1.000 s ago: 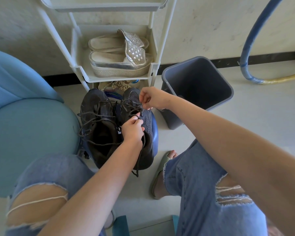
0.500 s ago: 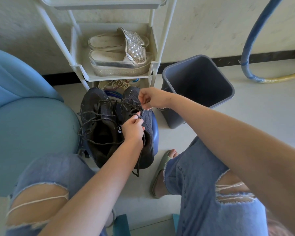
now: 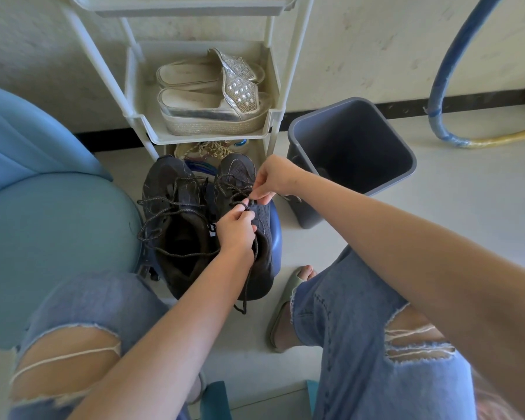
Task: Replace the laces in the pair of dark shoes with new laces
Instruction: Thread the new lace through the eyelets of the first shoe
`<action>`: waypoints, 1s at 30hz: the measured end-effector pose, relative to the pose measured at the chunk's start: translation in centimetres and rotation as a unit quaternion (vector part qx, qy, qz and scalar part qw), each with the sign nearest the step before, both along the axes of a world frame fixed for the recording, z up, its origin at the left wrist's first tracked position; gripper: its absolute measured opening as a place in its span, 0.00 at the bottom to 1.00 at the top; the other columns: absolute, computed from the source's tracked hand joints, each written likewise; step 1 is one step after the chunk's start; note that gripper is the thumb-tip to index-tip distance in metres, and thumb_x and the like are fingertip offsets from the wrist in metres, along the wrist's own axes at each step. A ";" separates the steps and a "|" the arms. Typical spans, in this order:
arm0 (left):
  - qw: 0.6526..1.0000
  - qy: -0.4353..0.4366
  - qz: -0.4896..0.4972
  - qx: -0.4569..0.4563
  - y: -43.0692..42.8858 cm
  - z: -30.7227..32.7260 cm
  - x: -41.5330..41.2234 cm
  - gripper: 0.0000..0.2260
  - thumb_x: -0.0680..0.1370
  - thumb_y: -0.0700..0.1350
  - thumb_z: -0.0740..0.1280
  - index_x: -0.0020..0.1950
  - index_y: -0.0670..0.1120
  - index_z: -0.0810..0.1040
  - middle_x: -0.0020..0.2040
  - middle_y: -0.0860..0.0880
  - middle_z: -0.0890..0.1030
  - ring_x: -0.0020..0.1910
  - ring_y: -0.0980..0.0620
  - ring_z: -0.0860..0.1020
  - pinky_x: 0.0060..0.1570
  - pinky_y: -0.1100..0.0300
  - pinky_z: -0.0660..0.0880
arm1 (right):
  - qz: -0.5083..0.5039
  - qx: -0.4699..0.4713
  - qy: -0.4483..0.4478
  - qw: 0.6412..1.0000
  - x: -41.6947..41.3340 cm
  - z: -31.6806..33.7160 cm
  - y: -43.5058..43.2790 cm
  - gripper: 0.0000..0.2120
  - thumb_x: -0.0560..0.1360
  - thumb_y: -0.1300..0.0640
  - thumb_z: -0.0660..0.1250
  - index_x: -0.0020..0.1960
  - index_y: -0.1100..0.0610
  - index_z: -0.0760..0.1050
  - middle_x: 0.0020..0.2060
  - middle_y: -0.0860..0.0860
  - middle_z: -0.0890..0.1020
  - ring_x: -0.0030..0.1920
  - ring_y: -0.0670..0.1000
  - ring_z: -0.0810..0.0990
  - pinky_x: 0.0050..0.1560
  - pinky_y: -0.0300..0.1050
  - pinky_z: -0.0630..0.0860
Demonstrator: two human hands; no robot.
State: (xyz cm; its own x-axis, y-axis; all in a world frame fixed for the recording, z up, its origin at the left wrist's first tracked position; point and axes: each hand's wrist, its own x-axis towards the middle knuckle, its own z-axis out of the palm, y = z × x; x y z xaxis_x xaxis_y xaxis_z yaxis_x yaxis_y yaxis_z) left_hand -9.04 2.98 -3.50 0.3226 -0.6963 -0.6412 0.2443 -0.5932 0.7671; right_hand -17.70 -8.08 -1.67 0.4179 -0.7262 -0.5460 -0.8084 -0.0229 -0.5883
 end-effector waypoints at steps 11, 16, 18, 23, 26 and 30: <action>1.000 0.005 -0.002 -0.015 -0.1 0.1 0.1 0.07 0.79 0.33 0.59 0.49 0.43 0.75 0.28 0.48 0.62 0.21 0.58 0.62 0.26 0.67 0.61 | 0.178 -0.093 -0.010 0.980 -0.9 1.6 0.7 0.08 0.74 0.62 0.70 0.53 0.56 0.80 0.50 0.47 0.75 0.48 0.46 0.74 0.54 0.40 0.71; 0.999 -0.017 -0.024 -0.019 -0.1 -0.2 0.1 0.06 0.79 0.32 0.57 0.45 0.39 0.71 0.30 0.48 0.60 0.27 0.54 0.58 0.23 0.68 0.59 | 0.247 -0.130 0.028 0.960 -0.4 1.4 0.9 0.07 0.72 0.61 0.72 0.50 0.56 0.81 0.54 0.52 0.74 0.50 0.51 0.75 0.53 0.46 0.73; 0.999 -0.021 -0.030 -0.018 -0.1 -0.2 0.2 0.06 0.79 0.31 0.57 0.44 0.39 0.70 0.30 0.47 0.59 0.28 0.54 0.58 0.25 0.67 0.58 | 0.243 -0.136 0.022 0.960 0.0 1.2 1.0 0.05 0.72 0.61 0.72 0.48 0.57 0.82 0.53 0.53 0.75 0.49 0.51 0.75 0.52 0.46 0.74; 1.000 -0.012 -0.023 -0.011 -0.2 -0.4 0.3 0.07 0.79 0.31 0.57 0.44 0.40 0.70 0.31 0.48 0.57 0.28 0.54 0.56 0.23 0.68 0.56 | 0.261 -0.157 0.032 0.952 0.4 0.6 1.0 0.03 0.73 0.58 0.71 0.47 0.54 0.82 0.51 0.51 0.77 0.48 0.49 0.75 0.48 0.48 0.74; 1.000 0.002 -0.022 0.007 -0.2 -0.3 0.4 0.08 0.79 0.31 0.57 0.41 0.41 0.69 0.30 0.48 0.58 0.26 0.54 0.57 0.23 0.67 0.56 | 0.246 -0.137 0.006 0.960 0.0 0.7 1.2 0.03 0.74 0.59 0.70 0.47 0.56 0.82 0.50 0.52 0.76 0.49 0.52 0.75 0.53 0.53 0.74; 0.998 0.055 0.012 0.036 -0.5 0.1 0.6 0.04 0.79 0.37 0.61 0.46 0.42 0.74 0.25 0.48 0.65 0.18 0.58 0.62 0.22 0.66 0.61 | 0.258 -0.153 0.012 0.954 -0.2 0.7 1.2 0.04 0.75 0.60 0.67 0.48 0.56 0.80 0.50 0.50 0.76 0.48 0.50 0.75 0.51 0.51 0.74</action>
State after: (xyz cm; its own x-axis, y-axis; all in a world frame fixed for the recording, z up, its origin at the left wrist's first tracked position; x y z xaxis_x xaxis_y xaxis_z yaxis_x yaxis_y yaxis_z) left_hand -8.47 2.49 -3.42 0.2632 -0.6399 -0.7220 0.3402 -0.6387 0.6902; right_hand -17.90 -6.86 -0.93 0.7536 -0.5534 -0.3547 -0.6553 -0.5899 -0.4718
